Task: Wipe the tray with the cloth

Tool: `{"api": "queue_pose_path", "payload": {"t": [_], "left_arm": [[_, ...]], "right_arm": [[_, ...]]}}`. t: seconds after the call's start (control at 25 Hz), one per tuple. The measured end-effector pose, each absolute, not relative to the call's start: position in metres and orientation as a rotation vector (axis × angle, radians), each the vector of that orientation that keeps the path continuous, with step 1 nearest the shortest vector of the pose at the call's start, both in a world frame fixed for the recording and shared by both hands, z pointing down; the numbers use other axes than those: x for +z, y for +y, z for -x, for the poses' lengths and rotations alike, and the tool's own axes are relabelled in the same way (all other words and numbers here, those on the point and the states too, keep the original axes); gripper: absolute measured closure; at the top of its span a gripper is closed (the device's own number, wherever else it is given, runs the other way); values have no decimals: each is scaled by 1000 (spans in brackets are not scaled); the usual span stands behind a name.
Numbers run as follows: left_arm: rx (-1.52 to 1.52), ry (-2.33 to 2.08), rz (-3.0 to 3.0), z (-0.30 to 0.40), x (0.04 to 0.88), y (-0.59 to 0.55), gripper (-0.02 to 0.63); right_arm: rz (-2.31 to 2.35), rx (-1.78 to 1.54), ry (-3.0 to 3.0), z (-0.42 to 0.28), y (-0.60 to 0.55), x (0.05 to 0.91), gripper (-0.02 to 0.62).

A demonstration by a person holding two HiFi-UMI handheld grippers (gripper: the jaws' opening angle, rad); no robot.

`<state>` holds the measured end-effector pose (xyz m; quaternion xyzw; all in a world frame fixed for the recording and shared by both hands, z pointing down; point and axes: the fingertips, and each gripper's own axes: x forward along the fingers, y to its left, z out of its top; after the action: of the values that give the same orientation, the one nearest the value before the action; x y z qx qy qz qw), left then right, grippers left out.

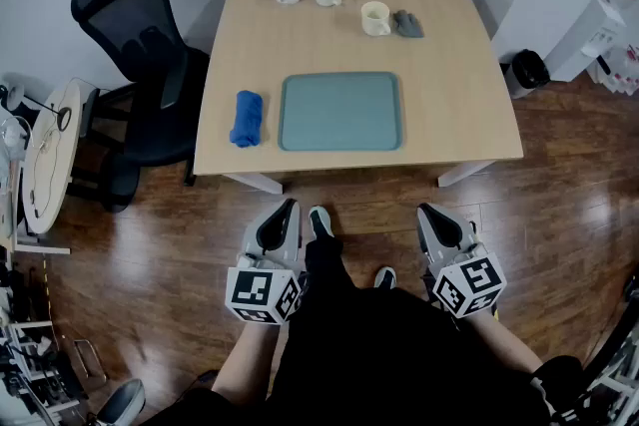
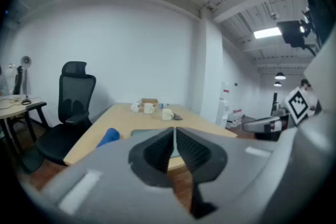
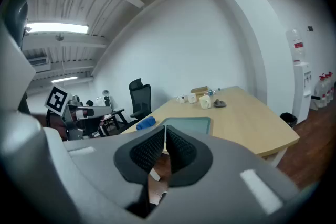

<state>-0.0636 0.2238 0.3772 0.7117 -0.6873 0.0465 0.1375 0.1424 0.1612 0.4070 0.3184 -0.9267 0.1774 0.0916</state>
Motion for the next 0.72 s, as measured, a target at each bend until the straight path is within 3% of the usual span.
{"api": "queue_pose_path", "payload": {"t": [0.24, 0.44, 0.72], "left_arm": [[114, -2112, -1864, 217, 403, 170, 585], [413, -2003, -1689, 319, 481, 107, 405], [780, -1617, -1642, 342, 583, 48, 316]], "right_arm": [[-1023, 485, -2707, -88, 108, 409, 580], [-1118, 526, -2624, -42, 51, 400, 580], [-1171, 608, -2321, -42, -27, 480, 559]]}}
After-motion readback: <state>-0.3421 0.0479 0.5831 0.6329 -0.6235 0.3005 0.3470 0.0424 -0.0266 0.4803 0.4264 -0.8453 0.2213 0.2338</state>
